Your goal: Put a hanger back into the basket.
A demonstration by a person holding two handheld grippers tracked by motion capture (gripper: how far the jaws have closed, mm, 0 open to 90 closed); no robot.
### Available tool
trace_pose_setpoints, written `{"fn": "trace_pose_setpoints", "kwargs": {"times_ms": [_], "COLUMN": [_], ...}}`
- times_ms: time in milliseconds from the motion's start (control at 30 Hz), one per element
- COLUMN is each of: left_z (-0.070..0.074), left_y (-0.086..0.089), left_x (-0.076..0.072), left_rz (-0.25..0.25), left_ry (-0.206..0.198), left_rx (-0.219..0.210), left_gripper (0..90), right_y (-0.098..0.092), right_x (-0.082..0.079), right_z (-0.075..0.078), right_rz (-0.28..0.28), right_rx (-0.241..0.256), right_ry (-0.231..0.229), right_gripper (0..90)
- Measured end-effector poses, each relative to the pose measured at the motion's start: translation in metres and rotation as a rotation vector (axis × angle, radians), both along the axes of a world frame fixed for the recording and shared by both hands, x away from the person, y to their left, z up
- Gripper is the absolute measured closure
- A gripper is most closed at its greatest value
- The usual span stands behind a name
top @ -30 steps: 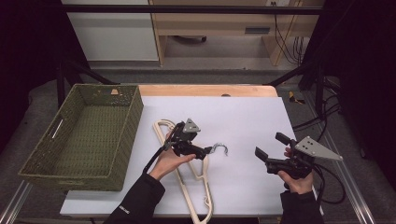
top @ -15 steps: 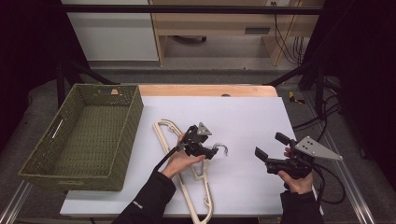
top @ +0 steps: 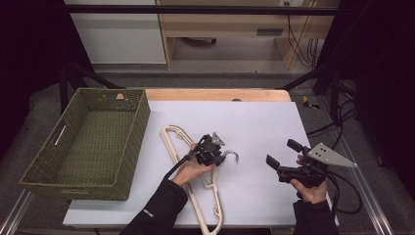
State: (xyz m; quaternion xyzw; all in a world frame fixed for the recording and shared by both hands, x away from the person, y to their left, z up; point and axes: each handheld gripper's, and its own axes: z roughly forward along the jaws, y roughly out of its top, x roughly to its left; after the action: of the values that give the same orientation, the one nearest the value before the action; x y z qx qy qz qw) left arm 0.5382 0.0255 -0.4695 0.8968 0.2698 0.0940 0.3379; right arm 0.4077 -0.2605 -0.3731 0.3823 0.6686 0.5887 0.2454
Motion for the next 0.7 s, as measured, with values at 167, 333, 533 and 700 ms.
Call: {"fn": "trace_pose_setpoints", "kwargs": {"times_ms": [167,333,533,700], "left_z": [0.001,0.003,0.007,0.018], "left_y": [0.0,0.0,0.002,0.008], "left_x": [0.0,-0.001,-0.001,-0.004], "left_rz": [-0.02,-0.031,-0.021,-0.022], "left_ry": [0.008,0.013,0.006,-0.018], "left_rx": [0.009,0.012,-0.003,-0.018], "left_gripper": [80.4,85.1,85.9,86.4], "right_y": [0.001,0.001,0.002,0.006], "right_x": [0.0,0.0,0.001,0.002], "right_z": [0.0,-0.001,-0.002,-0.003], "right_rz": [-0.001,-0.003,0.004,0.017], "right_rx": [-0.006,-0.007,-0.014,-0.017], "right_ry": [0.003,0.004,0.002,0.016], "right_gripper": [5.2,5.3,5.3,5.9]}}
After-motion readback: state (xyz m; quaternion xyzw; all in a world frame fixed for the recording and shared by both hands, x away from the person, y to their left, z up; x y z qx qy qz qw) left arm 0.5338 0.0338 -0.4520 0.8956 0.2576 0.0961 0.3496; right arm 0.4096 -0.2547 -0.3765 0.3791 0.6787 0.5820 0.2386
